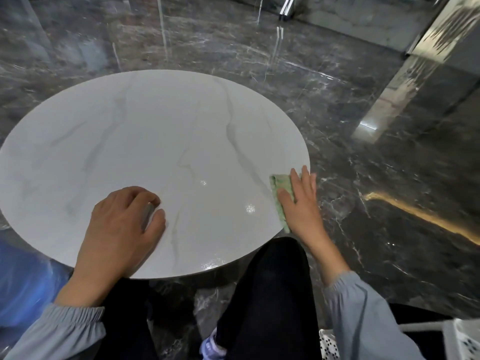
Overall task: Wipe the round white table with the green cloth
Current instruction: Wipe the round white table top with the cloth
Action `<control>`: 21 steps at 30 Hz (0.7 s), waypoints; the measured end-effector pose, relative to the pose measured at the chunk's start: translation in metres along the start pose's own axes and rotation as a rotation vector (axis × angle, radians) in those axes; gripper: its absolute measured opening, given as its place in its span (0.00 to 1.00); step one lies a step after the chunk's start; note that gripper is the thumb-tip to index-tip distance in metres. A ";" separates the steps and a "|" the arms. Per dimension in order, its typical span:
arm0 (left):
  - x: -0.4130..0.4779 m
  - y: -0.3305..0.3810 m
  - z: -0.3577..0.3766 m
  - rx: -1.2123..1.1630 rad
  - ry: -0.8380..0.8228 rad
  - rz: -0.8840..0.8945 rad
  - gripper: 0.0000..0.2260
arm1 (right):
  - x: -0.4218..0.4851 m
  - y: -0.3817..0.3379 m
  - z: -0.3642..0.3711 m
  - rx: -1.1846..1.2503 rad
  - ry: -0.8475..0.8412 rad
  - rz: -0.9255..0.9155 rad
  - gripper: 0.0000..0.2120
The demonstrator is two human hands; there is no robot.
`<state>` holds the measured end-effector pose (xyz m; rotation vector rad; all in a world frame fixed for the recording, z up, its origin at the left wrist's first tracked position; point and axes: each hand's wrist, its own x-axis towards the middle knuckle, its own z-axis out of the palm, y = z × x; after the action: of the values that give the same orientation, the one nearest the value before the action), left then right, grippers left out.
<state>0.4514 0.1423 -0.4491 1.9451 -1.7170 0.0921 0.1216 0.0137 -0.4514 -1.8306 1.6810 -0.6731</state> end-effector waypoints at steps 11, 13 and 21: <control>0.002 -0.002 0.004 -0.020 0.004 0.004 0.10 | -0.034 -0.017 0.034 0.236 0.152 0.099 0.30; 0.004 -0.001 0.004 -0.017 0.005 0.004 0.10 | -0.016 -0.012 0.024 0.193 0.144 0.107 0.30; 0.004 0.002 0.003 0.012 0.019 0.005 0.10 | 0.059 -0.001 -0.014 0.135 0.052 0.133 0.30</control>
<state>0.4495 0.1376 -0.4493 1.9423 -1.7134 0.1223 0.1176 -0.0461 -0.4411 -1.6062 1.7297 -0.7639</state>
